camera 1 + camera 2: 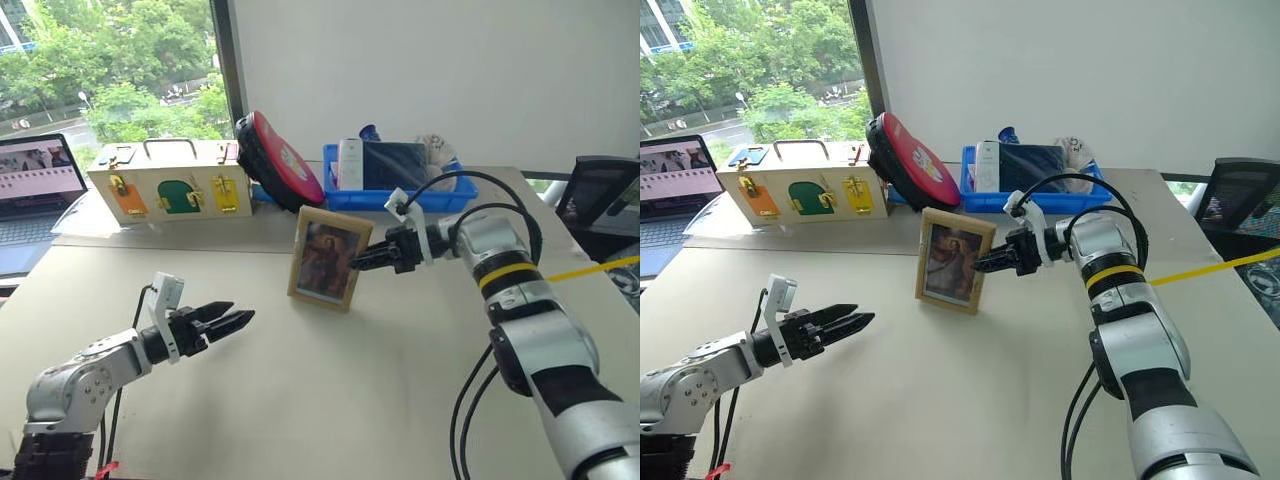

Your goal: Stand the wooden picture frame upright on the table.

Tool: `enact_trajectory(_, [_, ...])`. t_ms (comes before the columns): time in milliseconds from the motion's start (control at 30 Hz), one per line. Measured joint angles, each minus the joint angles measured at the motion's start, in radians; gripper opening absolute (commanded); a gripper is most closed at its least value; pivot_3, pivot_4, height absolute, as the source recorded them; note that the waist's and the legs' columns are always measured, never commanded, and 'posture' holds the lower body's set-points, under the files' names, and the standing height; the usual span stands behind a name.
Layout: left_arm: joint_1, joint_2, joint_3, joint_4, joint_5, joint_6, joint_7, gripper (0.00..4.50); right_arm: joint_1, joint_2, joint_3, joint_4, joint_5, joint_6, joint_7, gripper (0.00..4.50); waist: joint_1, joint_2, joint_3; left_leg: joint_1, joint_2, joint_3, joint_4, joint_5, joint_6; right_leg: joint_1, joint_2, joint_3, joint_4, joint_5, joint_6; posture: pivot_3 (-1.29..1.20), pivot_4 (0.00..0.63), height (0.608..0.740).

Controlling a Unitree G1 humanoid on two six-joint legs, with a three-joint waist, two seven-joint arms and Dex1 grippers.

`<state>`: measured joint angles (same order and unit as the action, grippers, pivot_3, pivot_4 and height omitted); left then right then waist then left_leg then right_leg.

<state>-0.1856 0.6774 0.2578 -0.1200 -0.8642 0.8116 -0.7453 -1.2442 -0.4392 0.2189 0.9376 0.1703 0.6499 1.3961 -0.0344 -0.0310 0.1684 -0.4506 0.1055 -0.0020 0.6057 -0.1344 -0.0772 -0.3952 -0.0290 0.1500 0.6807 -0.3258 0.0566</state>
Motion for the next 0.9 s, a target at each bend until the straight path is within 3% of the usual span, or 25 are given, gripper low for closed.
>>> enact_trajectory(467, [0.040,0.010,0.000,-0.005,0.043,0.000,-0.018,4.39,0.022,0.063,-0.034,-0.026,-0.014,-0.032,-0.052,1.27,-0.037,0.000,0.000,0.008,0.000,0.000,0.000,0.000,0.000,0.007,0.000,0.000,0.001,0.000,0.000,0.00,0.150,0.713])
enact_trajectory(533, [0.035,0.010,0.000,-0.005,0.050,-0.001,-0.023,4.39,0.030,0.064,-0.037,-0.049,-0.014,-0.010,-0.062,2.27,-0.037,0.000,0.000,0.008,0.000,0.000,0.000,0.000,0.000,0.007,0.000,0.000,0.002,0.000,0.000,0.00,0.150,0.713])
enact_trajectory(733, [0.019,0.010,-0.018,0.008,0.083,-0.008,-0.054,4.39,0.094,0.072,-0.019,-0.140,-0.009,0.135,-0.075,4.25,-0.032,0.001,0.000,0.001,0.000,0.000,0.000,0.000,0.000,0.001,0.000,0.000,0.002,0.000,0.000,0.00,0.150,0.713])
enact_trajectory(767, [0.017,0.010,-0.022,0.012,0.086,-0.008,-0.058,4.39,0.094,0.065,-0.023,-0.163,-0.007,0.146,-0.079,4.47,-0.031,0.001,0.000,0.000,0.000,0.000,0.000,0.000,0.000,-0.001,0.000,0.000,0.002,0.000,0.000,0.00,0.150,0.713])
enact_trajectory(900, [-0.006,0.011,-0.029,0.029,0.116,-0.031,-0.085,4.39,0.104,0.010,-0.047,-0.240,0.007,0.161,-0.113,4.47,-0.022,0.001,0.000,-0.001,0.000,0.000,0.000,0.000,0.000,-0.001,0.000,0.000,0.001,0.000,0.000,0.00,0.150,0.713])
